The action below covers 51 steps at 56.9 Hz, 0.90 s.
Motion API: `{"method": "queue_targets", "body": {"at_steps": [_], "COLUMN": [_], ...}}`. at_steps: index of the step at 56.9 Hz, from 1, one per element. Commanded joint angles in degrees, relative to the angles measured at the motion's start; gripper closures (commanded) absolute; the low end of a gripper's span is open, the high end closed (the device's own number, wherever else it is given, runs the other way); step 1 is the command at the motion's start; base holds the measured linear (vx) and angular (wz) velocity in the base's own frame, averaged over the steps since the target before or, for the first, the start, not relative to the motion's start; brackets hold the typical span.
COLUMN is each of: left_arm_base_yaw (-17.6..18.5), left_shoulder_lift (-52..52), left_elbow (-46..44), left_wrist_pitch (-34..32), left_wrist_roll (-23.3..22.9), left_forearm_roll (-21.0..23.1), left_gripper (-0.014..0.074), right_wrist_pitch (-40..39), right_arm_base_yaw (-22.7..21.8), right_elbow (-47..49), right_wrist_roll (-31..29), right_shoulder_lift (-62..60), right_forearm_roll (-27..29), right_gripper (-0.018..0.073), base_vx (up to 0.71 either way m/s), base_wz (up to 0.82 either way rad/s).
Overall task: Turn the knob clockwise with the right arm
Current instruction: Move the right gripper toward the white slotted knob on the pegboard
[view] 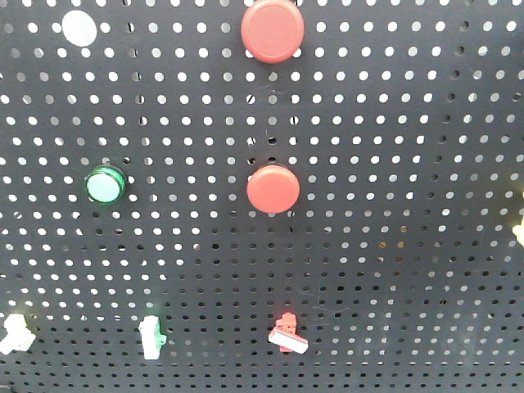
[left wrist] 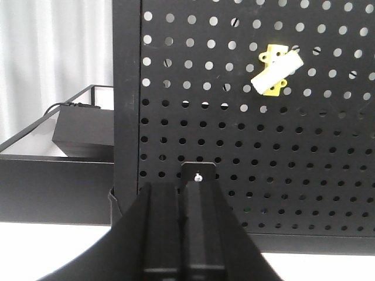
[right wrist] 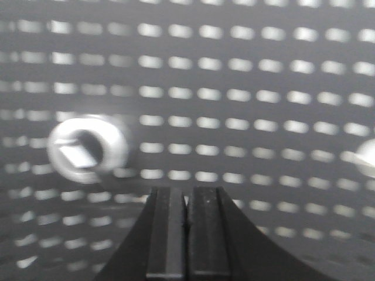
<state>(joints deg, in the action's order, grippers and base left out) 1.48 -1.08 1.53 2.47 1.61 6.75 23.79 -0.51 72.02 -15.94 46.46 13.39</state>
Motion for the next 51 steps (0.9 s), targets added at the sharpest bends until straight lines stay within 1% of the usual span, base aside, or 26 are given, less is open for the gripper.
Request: {"method": "queue_targets", "body": {"at_steps": [1,6,8,12,15,19,28,36,44,51], "left_arm_base_yaw": [-0.11,-0.11,-0.11,-0.11,-0.11,-0.11,-0.11,-0.11,-0.11,-0.11], "left_shoulder_lift": [-0.02,-0.02,-0.02,-0.02,-0.02,-0.02,-0.02,-0.02,-0.02,-0.02], "left_elbow": [0.75,0.75,0.75,0.75,0.75,0.75,0.75,0.75,0.75,0.75], "left_wrist_pitch": [-4.7,-4.7,-4.7,-4.7,-4.7,-4.7,-4.7,-4.7,-4.7,-4.7], "left_wrist_roll": [-0.55,-0.55,-0.55,-0.55,-0.55,-0.55,-0.55,-0.55,-0.55,-0.55], "left_forearm_roll": [0.45,0.45,0.45,0.45,0.45,0.45,0.45,0.45,0.45,0.45], "left_gripper": [0.0603,0.0603,0.0603,0.0603,0.0603,0.0603,0.0603,0.0603,0.0603,0.0603], "right_wrist_pitch": [-2.31,-0.81,-0.79,-0.26,-0.35,-1.97,-6.98,-7.7,-7.63,-7.53], "right_arm_base_yaw": [-0.2,0.04,0.9,3.38,5.98,7.84,7.73,7.73,7.73,7.73], "right_elbow": [2.41,2.95,2.95,2.95,2.95,2.95,2.95,2.95,2.95,2.95], "right_wrist_roll": [-12.19,-23.06,-28.81,-36.86,-42.43,-46.27,-48.41,-48.99,-49.17,-47.66], "right_shoulder_lift": [0.86,1.77,2.28,3.16,3.9,3.98,2.37,1.79,1.79,1.79], "right_forearm_roll": [9.54,17.38,21.04,25.25,26.75,26.76,25.48,24.62,19.05,18.49], "right_gripper": [0.0568,0.0568,0.0568,0.0568,0.0568,0.0568,0.0568,0.0554,0.0489,0.0411], "base_vx": [0.0,0.0,0.0,0.0,0.0,0.0,0.0,0.0,0.0,0.0], "base_wz": [0.0,0.0,0.0,0.0,0.0,0.0,0.0,0.0,0.0,0.0]}}
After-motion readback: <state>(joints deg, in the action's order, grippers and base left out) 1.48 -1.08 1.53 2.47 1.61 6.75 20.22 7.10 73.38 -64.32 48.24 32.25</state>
